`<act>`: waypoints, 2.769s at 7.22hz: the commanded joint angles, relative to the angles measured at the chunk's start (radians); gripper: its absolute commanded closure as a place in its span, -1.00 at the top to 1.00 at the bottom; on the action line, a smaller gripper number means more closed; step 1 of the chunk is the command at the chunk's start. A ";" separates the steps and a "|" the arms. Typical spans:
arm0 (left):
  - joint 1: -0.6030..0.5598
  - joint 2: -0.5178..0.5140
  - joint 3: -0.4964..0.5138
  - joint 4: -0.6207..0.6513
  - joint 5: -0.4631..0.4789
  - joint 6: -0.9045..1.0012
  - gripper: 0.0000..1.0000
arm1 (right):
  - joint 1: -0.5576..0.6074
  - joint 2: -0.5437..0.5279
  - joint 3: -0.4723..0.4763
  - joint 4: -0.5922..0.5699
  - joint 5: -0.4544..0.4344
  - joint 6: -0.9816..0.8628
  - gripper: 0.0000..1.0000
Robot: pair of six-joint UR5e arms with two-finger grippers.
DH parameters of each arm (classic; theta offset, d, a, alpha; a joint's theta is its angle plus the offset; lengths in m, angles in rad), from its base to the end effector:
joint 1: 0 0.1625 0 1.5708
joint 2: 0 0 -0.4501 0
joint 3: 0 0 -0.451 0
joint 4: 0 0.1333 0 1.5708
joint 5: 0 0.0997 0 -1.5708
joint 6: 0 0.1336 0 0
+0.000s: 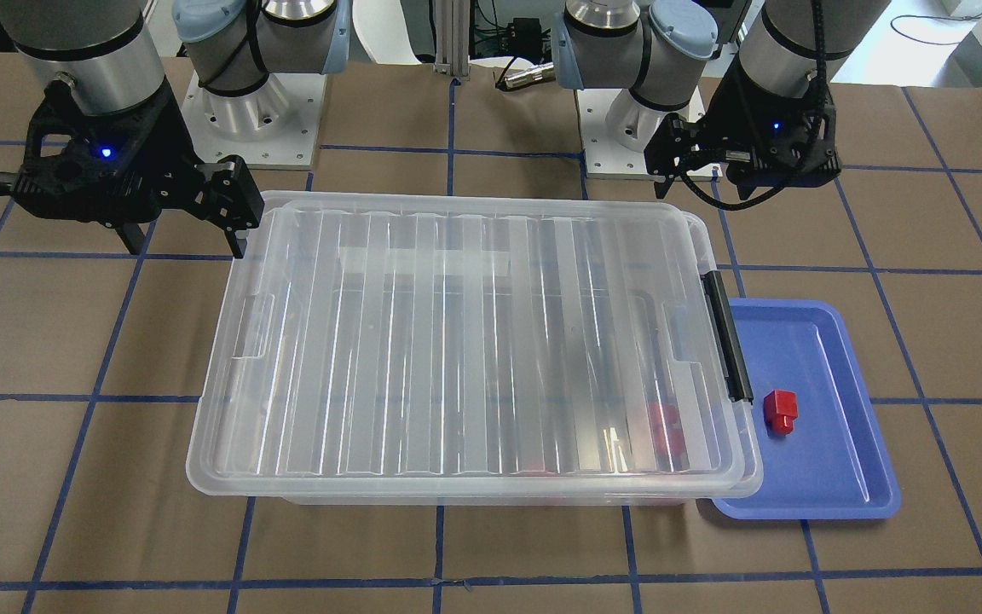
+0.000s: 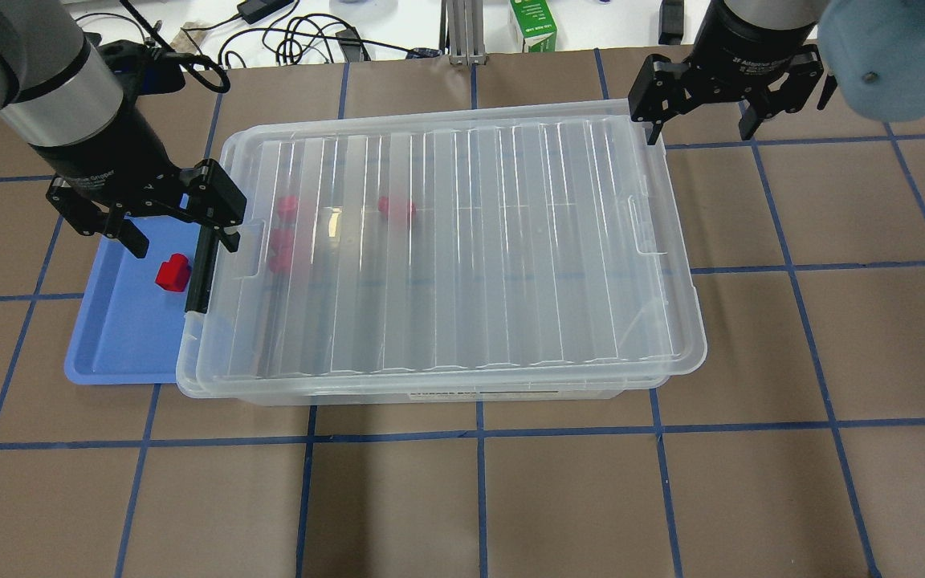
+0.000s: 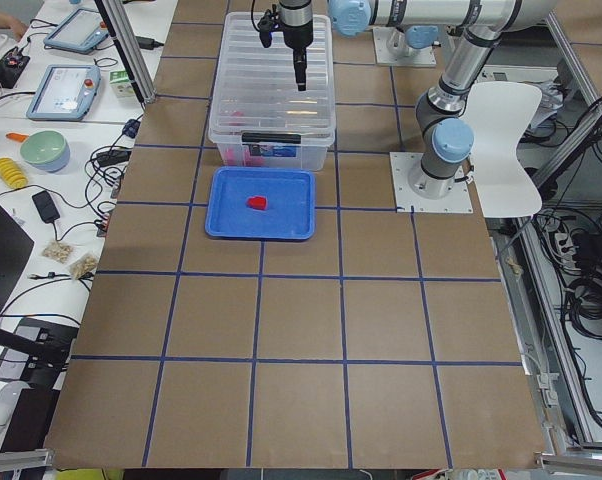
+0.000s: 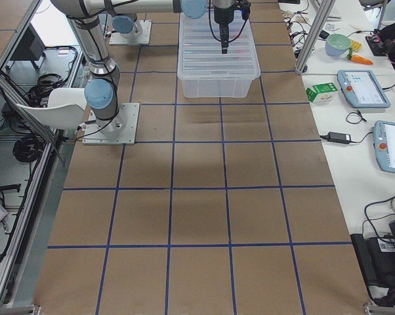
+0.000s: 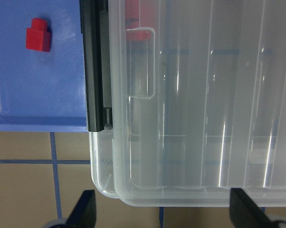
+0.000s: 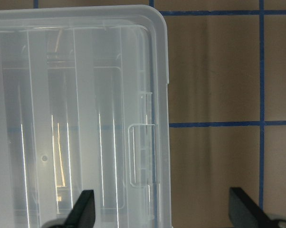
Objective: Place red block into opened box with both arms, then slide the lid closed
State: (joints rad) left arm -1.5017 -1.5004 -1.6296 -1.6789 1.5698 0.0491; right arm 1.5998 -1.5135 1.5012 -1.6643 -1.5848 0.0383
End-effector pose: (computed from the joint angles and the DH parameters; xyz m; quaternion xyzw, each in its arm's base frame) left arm -0.0982 -0.5137 0.4741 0.0100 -0.9988 -0.0481 0.0033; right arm 0.1485 -0.5859 0.4951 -0.0050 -0.9986 0.0531 0.0052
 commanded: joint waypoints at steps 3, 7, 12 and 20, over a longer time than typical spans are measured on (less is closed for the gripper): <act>0.000 -0.001 -0.004 0.004 0.004 0.001 1.00 | -0.001 0.000 0.008 0.000 0.011 -0.005 1.00; 0.006 -0.003 -0.001 0.010 0.006 0.001 1.00 | -0.034 0.047 0.094 -0.064 0.019 -0.031 1.00; 0.014 -0.023 -0.003 0.047 0.004 0.020 1.00 | -0.057 0.122 0.260 -0.331 0.009 -0.047 1.00; 0.391 -0.222 -0.018 0.222 0.006 0.434 1.00 | -0.208 0.130 0.254 -0.345 0.015 -0.198 1.00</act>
State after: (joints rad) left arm -1.1362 -1.6671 -1.6441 -1.5130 1.5736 0.4711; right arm 1.4249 -1.3819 1.7598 -2.0096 -1.5715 -0.1299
